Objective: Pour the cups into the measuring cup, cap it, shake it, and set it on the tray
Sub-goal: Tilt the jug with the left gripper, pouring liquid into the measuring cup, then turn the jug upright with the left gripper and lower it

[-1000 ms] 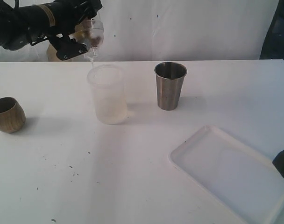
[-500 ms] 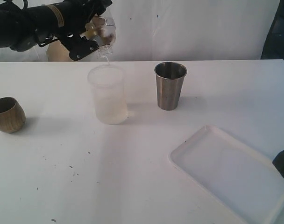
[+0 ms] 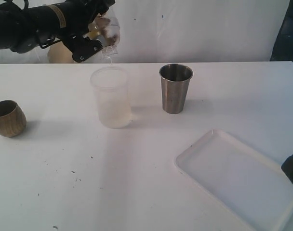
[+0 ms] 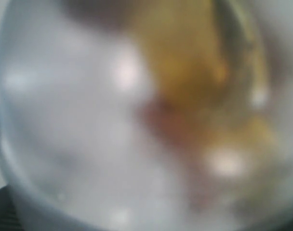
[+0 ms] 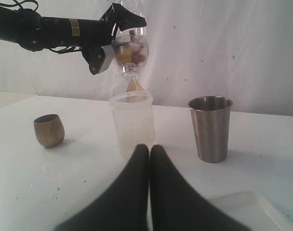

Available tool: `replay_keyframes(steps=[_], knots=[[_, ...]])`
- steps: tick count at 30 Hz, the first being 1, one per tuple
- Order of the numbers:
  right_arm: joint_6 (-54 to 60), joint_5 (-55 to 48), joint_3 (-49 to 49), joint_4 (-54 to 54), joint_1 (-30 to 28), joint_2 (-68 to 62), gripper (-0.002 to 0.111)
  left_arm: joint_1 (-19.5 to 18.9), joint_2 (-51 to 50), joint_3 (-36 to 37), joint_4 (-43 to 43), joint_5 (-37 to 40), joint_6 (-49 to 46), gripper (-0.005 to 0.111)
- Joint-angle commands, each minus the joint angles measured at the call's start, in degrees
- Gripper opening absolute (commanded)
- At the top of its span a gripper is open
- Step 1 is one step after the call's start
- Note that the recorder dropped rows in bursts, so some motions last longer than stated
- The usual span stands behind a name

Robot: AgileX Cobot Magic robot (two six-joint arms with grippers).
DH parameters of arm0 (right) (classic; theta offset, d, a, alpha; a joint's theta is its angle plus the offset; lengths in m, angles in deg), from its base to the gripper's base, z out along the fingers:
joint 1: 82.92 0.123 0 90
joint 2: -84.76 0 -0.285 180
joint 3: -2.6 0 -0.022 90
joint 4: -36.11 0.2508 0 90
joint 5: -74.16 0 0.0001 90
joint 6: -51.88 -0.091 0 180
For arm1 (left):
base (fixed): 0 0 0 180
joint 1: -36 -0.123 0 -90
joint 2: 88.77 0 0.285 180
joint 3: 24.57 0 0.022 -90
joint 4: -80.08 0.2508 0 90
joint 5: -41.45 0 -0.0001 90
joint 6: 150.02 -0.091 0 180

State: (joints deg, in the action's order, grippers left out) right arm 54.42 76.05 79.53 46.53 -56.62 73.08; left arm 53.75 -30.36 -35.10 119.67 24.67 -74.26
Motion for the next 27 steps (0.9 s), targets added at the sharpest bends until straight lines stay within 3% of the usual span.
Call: replay_keyframes(steps=[1, 7, 13, 20, 27], knots=[[0.27, 0.92, 0.29, 0.05, -0.67, 0.34, 0.000, 0.16, 1.15, -0.78, -0.53, -1.39, 0.61, 0.000], [0.27, 0.92, 0.29, 0.05, -0.67, 0.34, 0.000, 0.16, 1.15, -0.78, -5.25, 4.04, 8.49, 0.000], [0.27, 1.05, 0.29, 0.05, -0.67, 0.34, 0.000, 0.05, 1.15, -0.78, -19.32, 6.43, 21.24, 0.000], [0.27, 1.17, 0.29, 0.05, -0.67, 0.34, 0.000, 0.15, 1.15, -0.78, -37.13, 9.14, 48.61, 0.000], [0.27, 1.17, 0.29, 0.05, -0.67, 0.34, 0.000, 0.15, 3.87, -0.82, -39.17, 27.32, 63.87, 0.000]])
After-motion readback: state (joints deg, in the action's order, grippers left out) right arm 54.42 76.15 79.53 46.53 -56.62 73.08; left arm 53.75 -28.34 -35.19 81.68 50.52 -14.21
